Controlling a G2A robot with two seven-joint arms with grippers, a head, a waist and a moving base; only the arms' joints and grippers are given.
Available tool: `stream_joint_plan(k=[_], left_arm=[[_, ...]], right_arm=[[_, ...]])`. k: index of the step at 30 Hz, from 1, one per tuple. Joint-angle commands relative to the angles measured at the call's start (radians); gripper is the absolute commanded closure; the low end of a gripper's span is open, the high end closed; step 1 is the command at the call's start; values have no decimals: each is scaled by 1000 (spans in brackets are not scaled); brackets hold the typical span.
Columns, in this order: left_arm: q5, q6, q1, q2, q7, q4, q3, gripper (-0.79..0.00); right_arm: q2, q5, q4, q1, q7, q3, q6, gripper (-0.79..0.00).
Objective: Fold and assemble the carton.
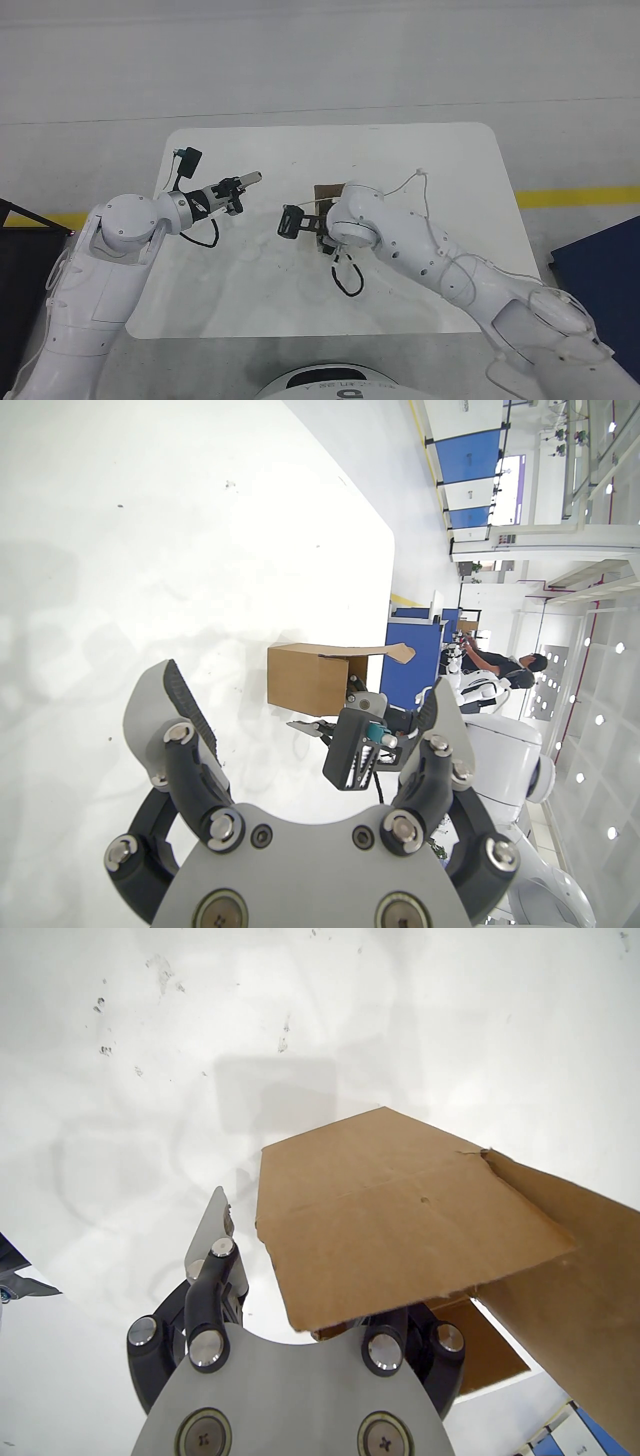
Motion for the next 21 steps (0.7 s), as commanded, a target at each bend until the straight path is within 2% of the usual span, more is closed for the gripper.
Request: stream_joint_plan(k=[1,7,10,13,17,21], left_arm=[[0,0,0,0,0,0,0,-785],[0,0,0,0,0,0,0,-785],[0,0,0,0,0,0,0,-785],[0,0,0,0,0,0,0,-785],[0,0,0,0,0,0,0,-785],[0,0,0,0,0,0,0,-785]], right_arm=[[-3,10,17,1,-9,-1,-6,-560],[-17,27,64,9,-28,-17,-21,-576],[-20,21,38,15,-35,-13,-9,-625],[-10,10,-51,-6,-50,8,-2,-656],[31,-6,-214,-88,-101,98,-2,-653],[94,-52,-422,-244,-191,268,-28,-579]])
